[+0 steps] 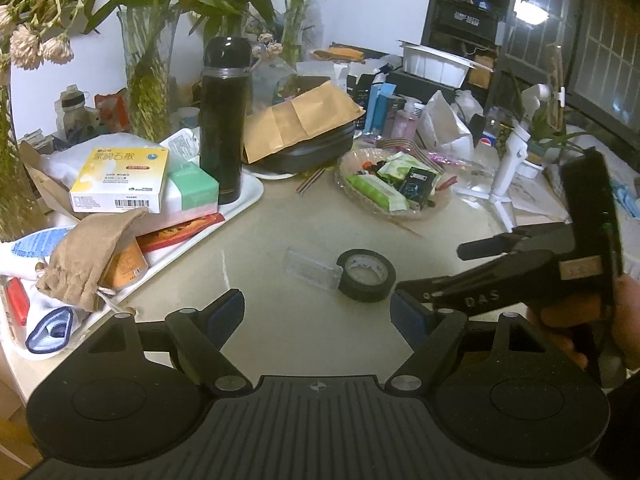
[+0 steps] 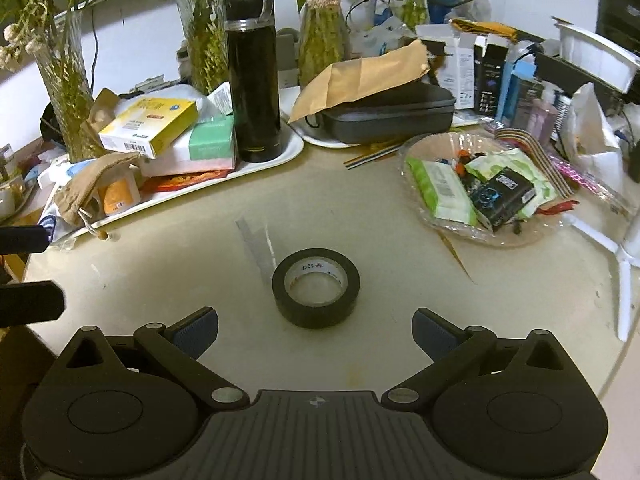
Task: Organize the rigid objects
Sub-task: 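Move the right tool to the black tape roll and close on it, then lift the black tape roll off the table with the right tool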
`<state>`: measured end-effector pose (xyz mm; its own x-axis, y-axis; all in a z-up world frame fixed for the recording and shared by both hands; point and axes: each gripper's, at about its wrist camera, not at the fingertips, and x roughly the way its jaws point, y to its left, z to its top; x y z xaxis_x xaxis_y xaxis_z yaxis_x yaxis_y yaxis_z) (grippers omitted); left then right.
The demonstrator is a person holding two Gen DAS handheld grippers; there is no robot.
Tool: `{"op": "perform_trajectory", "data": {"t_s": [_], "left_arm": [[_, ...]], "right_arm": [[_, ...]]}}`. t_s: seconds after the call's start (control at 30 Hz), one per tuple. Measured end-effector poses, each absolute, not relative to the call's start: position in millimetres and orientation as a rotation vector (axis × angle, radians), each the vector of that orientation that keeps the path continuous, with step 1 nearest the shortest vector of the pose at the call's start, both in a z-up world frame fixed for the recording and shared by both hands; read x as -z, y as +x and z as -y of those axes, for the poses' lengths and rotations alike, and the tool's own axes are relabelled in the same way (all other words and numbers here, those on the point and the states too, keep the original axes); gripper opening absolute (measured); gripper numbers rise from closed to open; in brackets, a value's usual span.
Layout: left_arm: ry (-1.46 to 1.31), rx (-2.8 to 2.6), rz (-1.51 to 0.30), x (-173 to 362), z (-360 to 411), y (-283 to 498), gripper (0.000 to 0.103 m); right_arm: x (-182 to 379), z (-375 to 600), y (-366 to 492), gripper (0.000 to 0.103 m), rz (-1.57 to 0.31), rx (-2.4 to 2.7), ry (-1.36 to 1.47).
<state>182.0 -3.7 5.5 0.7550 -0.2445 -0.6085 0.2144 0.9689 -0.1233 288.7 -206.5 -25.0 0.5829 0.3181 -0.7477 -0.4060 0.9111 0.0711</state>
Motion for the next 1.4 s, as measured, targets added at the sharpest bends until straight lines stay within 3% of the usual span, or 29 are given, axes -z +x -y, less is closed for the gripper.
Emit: {"op": "perform_trajectory", "data": {"t_s": [0.17,0.23,0.57,0.93,1.4], "left_arm": [[-0.054,0.245,-0.678,-5.8,0.3,180.3,0.080],[-0.050,0.245,-0.683,-5.3,-1.6,178.8,0.080],[-0.089,0.248,-0.690,-8.2,-8.7,179.2,0.080],[-0.107,0.264,-0.713,-7.1,-4.5,185.3,0.080],[-0.089,0.261,-0.725,-4.5,-0.2,185.8,0.080]], "right_arm": [[35.1,202.2,304.6,0.101,-0.874,-0.441,-0.129],[39.4,200.0,310.2,0.094,-0.886,-0.452,-0.139],[60.1,182.8,334.5,0.091,-0.932,-0.497,-0.175],[81.6,175.1,356.4,0.078,-0.981,-0.492,-0.207],[82.2,176.6,358.1,0.075,-0.967,-0.513,-0.188]]}}
